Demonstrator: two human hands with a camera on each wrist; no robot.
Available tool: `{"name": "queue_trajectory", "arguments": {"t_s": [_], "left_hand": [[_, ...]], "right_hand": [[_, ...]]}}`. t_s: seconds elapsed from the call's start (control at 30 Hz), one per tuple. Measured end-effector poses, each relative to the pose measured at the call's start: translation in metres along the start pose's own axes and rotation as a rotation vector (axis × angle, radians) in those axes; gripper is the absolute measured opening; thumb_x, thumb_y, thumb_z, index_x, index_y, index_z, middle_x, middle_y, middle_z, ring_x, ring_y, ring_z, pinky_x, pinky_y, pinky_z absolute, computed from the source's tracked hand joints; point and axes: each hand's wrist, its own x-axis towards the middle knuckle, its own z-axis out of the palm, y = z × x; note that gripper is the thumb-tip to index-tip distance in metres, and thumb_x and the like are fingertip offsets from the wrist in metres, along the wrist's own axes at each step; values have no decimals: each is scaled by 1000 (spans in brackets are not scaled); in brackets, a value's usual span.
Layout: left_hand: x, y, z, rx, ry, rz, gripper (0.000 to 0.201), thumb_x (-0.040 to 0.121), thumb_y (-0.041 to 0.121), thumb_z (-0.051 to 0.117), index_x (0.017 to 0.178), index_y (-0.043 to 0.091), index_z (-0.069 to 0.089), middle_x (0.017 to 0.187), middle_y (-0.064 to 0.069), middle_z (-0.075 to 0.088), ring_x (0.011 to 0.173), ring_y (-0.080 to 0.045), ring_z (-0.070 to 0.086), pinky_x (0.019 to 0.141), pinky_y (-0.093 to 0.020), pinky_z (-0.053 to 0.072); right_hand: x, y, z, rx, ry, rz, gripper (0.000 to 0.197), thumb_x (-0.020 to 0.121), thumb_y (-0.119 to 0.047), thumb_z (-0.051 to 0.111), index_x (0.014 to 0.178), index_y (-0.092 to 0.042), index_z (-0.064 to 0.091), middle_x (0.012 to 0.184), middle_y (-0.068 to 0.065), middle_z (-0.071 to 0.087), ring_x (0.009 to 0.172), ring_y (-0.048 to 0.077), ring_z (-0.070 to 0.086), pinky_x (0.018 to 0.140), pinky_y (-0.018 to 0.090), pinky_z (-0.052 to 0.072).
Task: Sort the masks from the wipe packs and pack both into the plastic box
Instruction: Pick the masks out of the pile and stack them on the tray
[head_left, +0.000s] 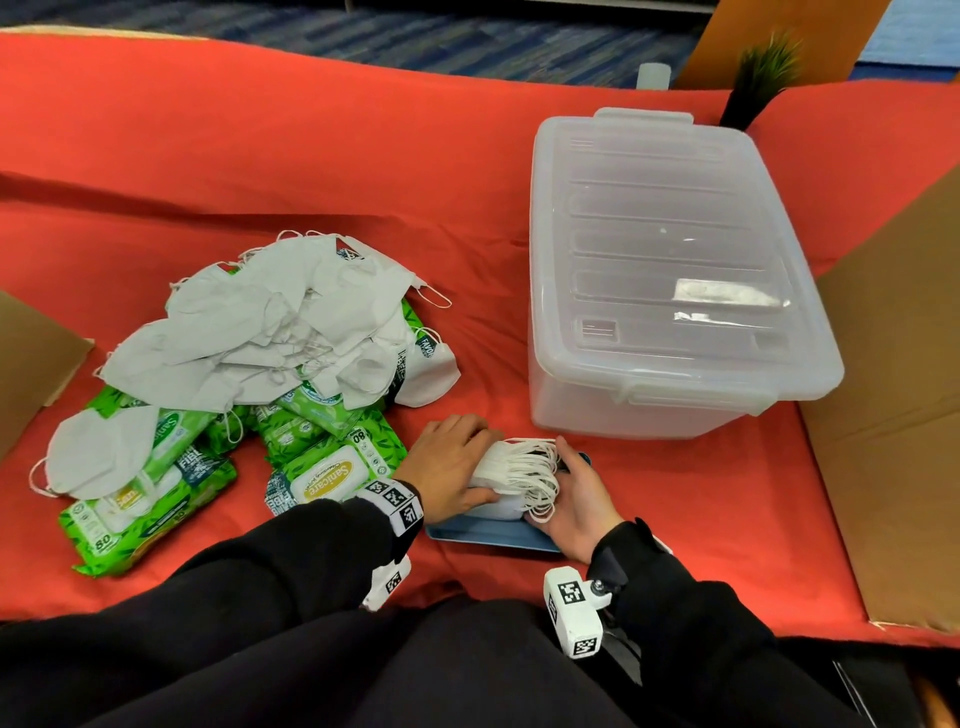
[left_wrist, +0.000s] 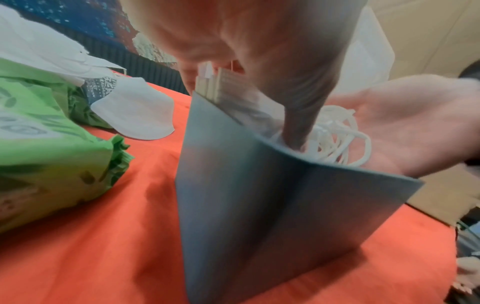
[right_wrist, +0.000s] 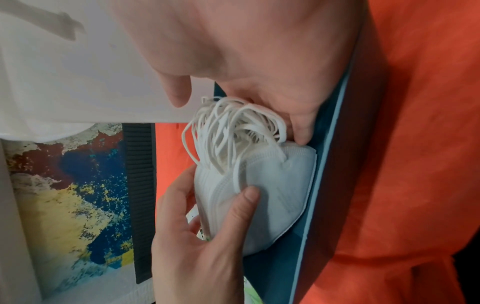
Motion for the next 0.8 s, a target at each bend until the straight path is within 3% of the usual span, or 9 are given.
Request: {"name": "queue_trajectory", "arguments": {"t_s": [0.07,0.13,0.3,0.4,0.47,0.6,0.63,0.7,0.8], "left_hand": [[-2,2,0,33,23,-43,79,74,73,63,138,28,49,124,2,51,109,-23,52,85,-41,42],[-3,5,1,63,-8,-70,87,74,75,60,145,27,42,131,0,50,115,-24,50,90,-43,43],[-7,1,-3,-3,-50,-88,116,70,85,57,159,21,21,149,-5,42,132,-26,42,108,-45,37],[-17,-13,-19,-204,0,-172,118,65,86,60,158,21,28,150,-4,42,135,-22,40,111,-43,37],[-29,-27,-33,-377,59,-241,101,69,79,63,151,24,42,143,-1,47,131,-18,46,110,-38,40],[-61,-61,-66,-771,187,-497,54,69,64,70,113,33,70,106,10,70,97,-5,67,89,-30,51],[-71,-73,-76,-871,221,-565,48,68,60,72,107,31,73,97,8,74,90,-8,69,85,-31,52],[-85,-92,-97,-953,272,-651,35,74,46,77,101,24,75,89,0,76,86,-18,72,82,-36,55],[-114,-130,-125,-880,335,-729,12,87,20,78,99,23,76,89,-1,77,85,-17,73,79,-33,55]], "right_hand": [[-3,0,1,-18,14,22,63,103,-56,42,135,-5,61,131,20,67,116,32,68,95,42,52],[-3,2,1,-49,49,26,59,103,-55,43,135,-9,62,130,16,68,113,29,70,91,40,53],[-8,-3,0,-187,226,-77,58,98,-51,57,140,-11,57,132,12,68,121,27,66,104,43,50],[-23,-16,-4,-222,250,-168,74,95,-47,61,153,-8,38,157,14,42,146,26,39,120,45,28],[-38,-25,0,-237,237,-232,81,91,-46,66,155,-8,36,160,15,38,149,26,34,119,43,27],[-64,-35,24,-304,142,-268,91,63,-56,84,137,-10,60,138,10,65,132,21,57,109,38,43],[-66,-36,35,-331,103,-253,81,66,-55,83,131,-9,64,131,10,69,126,21,62,109,41,44],[-65,-36,54,-392,27,-229,48,90,-42,65,124,-9,67,126,12,72,119,24,67,108,45,44],[-53,-28,97,-512,-20,-223,33,102,-32,51,120,-10,68,120,14,73,112,30,70,100,47,47]]}}
